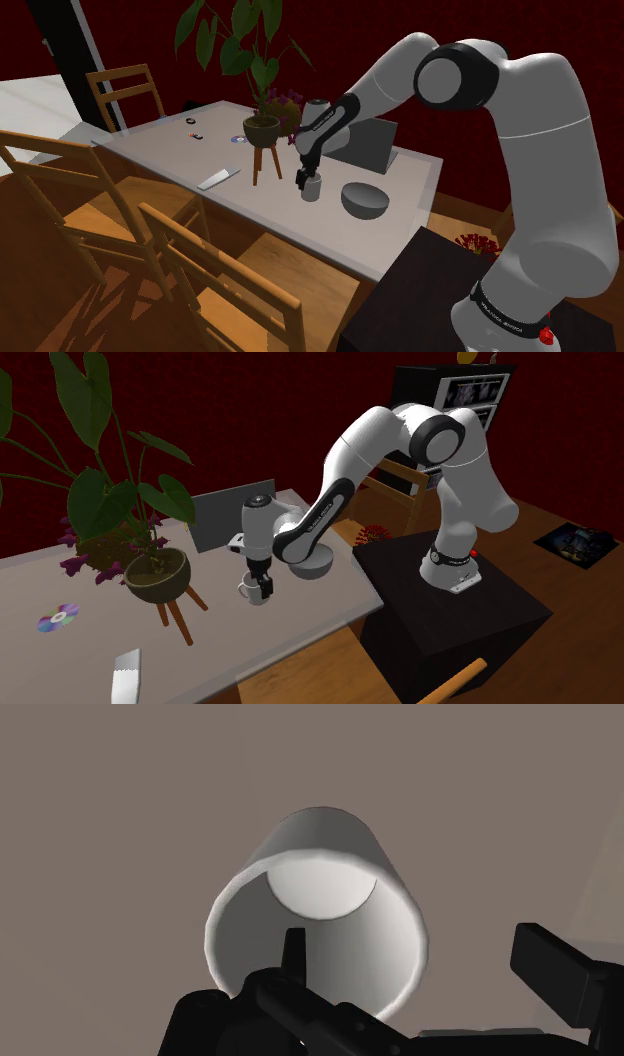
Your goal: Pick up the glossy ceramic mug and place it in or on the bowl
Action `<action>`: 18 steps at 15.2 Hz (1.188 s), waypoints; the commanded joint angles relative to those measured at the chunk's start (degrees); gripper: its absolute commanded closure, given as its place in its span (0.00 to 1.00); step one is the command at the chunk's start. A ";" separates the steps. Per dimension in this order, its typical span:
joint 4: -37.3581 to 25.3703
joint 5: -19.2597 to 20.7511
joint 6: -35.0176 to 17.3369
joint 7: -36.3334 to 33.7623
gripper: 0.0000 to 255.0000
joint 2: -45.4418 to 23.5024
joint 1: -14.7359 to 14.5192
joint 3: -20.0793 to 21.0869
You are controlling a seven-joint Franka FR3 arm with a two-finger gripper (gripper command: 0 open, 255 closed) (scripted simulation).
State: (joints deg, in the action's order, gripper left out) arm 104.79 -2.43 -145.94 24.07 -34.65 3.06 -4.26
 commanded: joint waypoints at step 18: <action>-1.09 -0.19 -1.87 0.07 1.00 -2.94 0.14 0.21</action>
State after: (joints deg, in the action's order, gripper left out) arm 103.71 -2.62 -147.81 24.14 -37.59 3.20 -4.05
